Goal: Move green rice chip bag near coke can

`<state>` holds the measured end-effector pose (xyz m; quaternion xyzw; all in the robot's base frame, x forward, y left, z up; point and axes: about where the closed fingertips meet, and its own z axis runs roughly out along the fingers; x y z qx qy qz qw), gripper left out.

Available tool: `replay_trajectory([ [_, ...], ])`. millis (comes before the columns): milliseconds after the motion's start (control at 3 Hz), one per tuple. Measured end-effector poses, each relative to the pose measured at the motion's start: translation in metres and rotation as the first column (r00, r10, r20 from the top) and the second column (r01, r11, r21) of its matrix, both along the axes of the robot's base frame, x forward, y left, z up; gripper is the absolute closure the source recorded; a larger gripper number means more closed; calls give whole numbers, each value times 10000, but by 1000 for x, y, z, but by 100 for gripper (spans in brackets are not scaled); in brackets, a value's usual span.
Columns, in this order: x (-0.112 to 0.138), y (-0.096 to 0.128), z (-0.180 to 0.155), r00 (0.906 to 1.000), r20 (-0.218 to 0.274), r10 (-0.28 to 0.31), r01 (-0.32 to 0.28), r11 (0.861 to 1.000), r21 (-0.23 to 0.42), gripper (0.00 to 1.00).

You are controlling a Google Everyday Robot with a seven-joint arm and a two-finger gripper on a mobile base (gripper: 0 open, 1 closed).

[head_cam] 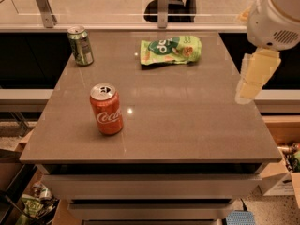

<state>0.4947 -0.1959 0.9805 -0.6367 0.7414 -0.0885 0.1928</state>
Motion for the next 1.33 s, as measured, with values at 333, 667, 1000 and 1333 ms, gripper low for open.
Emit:
replay_trajectory([
  [333,63,1,0,9984,155,547,-532,9948,-864,0],
  [667,67,2,-1,9983,170,562,-546,9949,-848,0],
  [1000,80,4,2,9978,212,621,-592,9914,-1170,0],
  [1333,113,15,-8,9945,205,1027,-986,9840,-1483,0],
])
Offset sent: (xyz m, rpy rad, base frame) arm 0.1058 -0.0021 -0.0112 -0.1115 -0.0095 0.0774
